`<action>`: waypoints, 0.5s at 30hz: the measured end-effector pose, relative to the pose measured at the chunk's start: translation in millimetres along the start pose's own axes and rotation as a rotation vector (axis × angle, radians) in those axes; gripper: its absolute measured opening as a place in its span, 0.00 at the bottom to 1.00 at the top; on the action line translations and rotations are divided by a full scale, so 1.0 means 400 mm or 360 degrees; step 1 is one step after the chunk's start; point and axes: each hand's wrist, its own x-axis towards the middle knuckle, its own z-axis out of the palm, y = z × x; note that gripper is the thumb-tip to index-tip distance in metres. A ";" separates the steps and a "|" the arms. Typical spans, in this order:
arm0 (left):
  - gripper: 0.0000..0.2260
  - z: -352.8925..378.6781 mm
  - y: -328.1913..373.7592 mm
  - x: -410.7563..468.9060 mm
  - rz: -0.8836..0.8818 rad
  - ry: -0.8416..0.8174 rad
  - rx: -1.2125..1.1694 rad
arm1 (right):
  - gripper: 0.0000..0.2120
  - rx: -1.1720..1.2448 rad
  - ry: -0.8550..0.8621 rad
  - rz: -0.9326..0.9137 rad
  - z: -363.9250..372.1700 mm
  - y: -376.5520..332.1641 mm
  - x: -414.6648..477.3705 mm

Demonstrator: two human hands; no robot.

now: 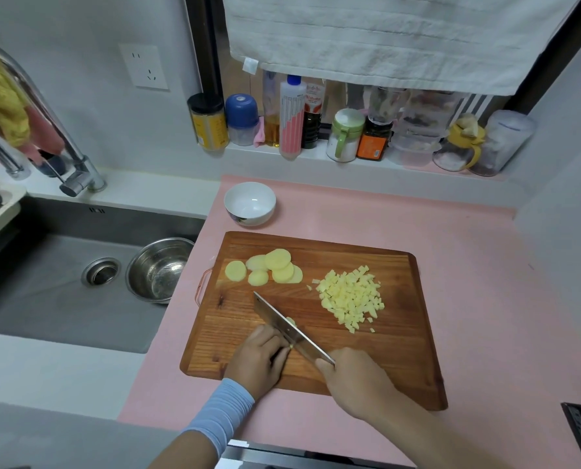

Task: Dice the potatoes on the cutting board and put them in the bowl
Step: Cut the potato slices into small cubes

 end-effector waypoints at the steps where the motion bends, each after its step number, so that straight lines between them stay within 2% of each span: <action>1: 0.02 0.000 0.000 0.000 -0.0001 0.0000 0.0003 | 0.21 0.0007 0.0000 -0.0004 0.005 -0.013 0.007; 8: 0.03 -0.002 0.003 -0.013 -0.0003 0.0039 0.0008 | 0.15 -0.0033 -0.0001 -0.0048 0.012 -0.076 0.049; 15: 0.04 -0.002 0.000 -0.016 0.0003 0.0051 -0.0009 | 0.16 -0.0076 0.0024 -0.0084 0.004 -0.070 0.051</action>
